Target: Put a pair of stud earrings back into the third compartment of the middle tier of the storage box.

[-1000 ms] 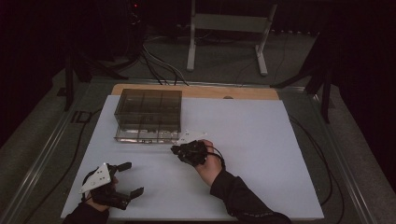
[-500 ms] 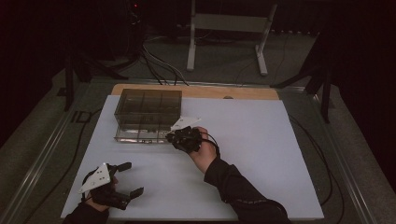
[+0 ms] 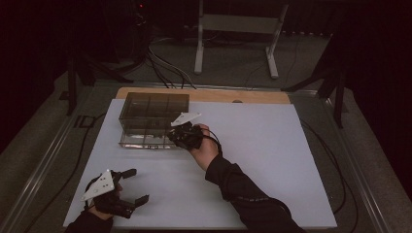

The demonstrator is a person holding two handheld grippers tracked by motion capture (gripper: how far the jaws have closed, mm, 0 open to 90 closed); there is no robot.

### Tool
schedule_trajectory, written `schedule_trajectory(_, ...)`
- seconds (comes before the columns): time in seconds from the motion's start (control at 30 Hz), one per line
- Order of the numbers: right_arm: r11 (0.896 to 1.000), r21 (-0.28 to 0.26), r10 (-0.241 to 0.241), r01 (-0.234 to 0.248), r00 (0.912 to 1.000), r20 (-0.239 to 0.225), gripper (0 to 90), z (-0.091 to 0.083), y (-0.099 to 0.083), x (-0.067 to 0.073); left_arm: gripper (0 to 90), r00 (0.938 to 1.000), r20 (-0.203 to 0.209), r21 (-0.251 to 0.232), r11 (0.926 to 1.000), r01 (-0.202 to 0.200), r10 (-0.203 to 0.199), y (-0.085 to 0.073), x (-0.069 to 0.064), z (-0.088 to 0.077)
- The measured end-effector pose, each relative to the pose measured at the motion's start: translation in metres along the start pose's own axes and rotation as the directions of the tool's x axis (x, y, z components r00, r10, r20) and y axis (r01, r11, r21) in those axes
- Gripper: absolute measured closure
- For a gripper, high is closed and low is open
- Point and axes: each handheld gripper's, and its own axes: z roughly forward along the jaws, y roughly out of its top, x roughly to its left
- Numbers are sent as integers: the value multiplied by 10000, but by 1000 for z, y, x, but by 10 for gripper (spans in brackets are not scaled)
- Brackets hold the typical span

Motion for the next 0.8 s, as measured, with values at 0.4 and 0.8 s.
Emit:
schedule_trajectory(0.4, 9988, 468, 139, -144, 9998, 109, 869, 22, 6, -9, 6, 10000, 15, -51, 10000, 24, -24, 0, 0, -1)
schedule_trajectory(0.8, 9930, 1028, 603, -577, 9979, -219, 866, 41, 4, -18, 6, 10000, 38, -84, 10000, 18, -18, 0, 1, -1)
